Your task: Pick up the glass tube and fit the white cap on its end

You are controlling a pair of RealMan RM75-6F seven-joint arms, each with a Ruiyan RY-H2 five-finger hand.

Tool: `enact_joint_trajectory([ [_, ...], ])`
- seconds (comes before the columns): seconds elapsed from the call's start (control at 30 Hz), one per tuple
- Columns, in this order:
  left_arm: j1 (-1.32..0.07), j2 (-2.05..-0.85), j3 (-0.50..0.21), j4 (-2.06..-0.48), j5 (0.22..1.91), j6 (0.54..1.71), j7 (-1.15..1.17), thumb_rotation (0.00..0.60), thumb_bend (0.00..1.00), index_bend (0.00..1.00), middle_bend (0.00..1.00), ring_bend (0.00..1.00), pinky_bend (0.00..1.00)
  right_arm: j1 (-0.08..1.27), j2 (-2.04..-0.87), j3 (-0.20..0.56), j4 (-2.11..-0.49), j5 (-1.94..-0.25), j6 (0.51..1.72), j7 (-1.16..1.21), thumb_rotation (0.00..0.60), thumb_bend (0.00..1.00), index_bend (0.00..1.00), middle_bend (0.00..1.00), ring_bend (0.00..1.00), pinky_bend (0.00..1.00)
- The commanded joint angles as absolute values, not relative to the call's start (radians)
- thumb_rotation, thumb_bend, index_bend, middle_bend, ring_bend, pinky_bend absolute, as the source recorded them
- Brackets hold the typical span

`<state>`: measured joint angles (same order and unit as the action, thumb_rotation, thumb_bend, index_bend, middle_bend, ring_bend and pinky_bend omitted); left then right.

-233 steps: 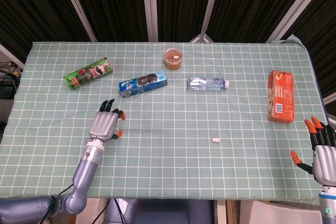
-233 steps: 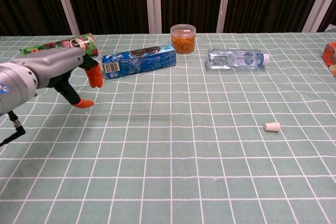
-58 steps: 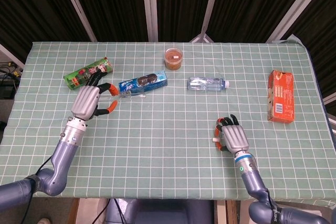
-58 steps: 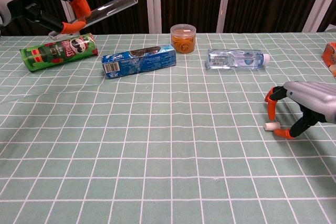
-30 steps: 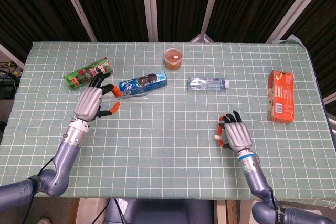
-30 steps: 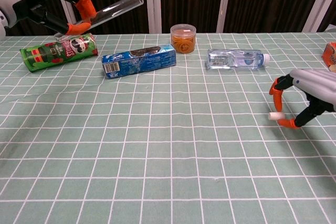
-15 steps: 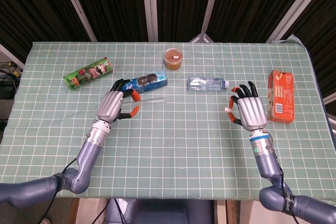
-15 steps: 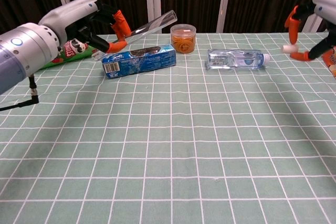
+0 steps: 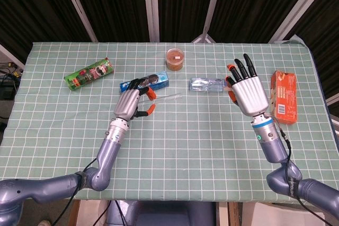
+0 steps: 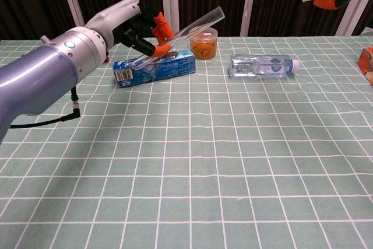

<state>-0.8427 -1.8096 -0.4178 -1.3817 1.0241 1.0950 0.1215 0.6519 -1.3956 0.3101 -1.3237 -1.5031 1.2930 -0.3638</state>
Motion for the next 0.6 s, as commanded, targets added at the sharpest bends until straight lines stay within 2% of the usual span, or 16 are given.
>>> enact_joint_trajectory([
  [0.03, -0.848, -1.822, -0.423, -1.383, 1.016, 1.100, 0.124, 0.600, 0.64, 0.56, 0.54, 0.11, 0.00, 0.678, -1.404, 0.288, -1.281, -1.556, 1.313, -0.382, 0.600, 0.32, 0.67, 0.29, 0.16, 0.06],
  [0.6, -0.858, -1.876, -0.438, -1.353, 0.977, 1.110, 0.129, 0.600, 0.64, 0.56, 0.54, 0.11, 0.00, 0.730, -1.452, 0.242, -1.193, -1.660, 1.355, -0.432, 0.600, 0.32, 0.67, 0.29, 0.16, 0.05],
])
